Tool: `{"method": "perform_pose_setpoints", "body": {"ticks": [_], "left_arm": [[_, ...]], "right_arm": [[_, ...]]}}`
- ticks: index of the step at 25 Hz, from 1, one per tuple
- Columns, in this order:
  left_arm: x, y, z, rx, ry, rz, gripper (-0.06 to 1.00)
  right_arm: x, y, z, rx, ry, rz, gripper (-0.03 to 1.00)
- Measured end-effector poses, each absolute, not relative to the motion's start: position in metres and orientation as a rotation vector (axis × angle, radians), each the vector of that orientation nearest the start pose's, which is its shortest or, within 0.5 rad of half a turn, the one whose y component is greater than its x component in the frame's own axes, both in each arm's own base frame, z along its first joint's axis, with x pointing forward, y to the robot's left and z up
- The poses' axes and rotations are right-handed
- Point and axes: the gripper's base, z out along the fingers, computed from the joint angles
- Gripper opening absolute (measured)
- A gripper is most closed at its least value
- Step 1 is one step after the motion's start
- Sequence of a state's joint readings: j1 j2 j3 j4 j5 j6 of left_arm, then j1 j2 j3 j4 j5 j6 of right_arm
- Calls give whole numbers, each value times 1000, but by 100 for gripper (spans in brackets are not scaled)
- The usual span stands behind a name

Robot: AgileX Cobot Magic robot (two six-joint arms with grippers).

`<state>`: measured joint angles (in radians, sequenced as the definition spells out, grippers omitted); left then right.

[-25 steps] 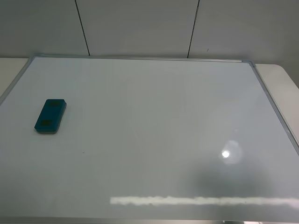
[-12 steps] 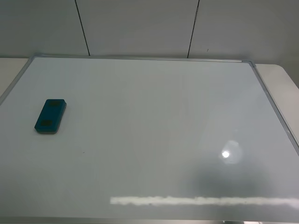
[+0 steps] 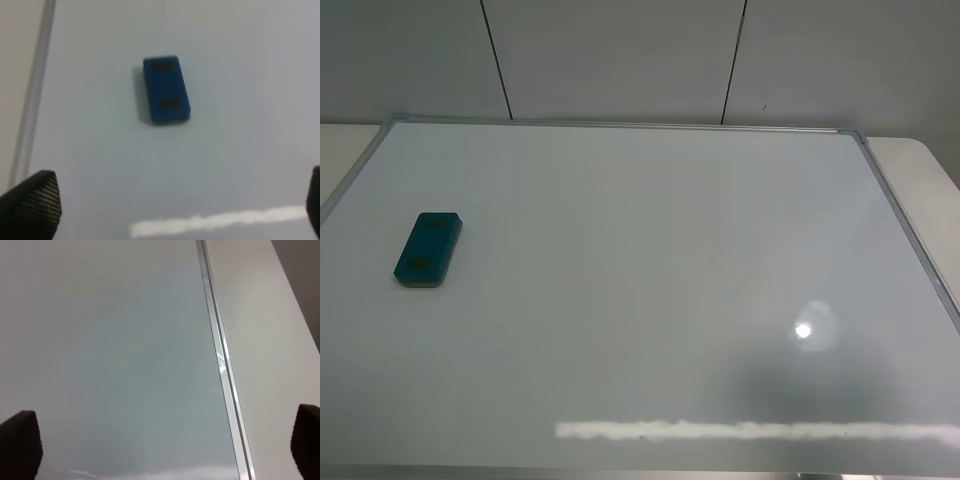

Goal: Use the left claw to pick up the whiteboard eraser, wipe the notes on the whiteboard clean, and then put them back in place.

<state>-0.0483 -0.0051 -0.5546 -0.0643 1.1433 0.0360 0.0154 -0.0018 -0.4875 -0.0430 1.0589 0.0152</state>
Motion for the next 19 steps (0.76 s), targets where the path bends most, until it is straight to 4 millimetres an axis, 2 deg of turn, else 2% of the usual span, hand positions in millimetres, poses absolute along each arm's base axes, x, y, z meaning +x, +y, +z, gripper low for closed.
{"method": "perform_pose_setpoints", "body": {"ticks": [6,19], "left_arm": [[-7,-4,280,53,2033,-45,99],[-7,-3,279,47,2032,-36,99]], "right_arm": [[-4,-3,274,1,2053,-33,99],[-4,-3,274,1,2053,-33,99]]}}
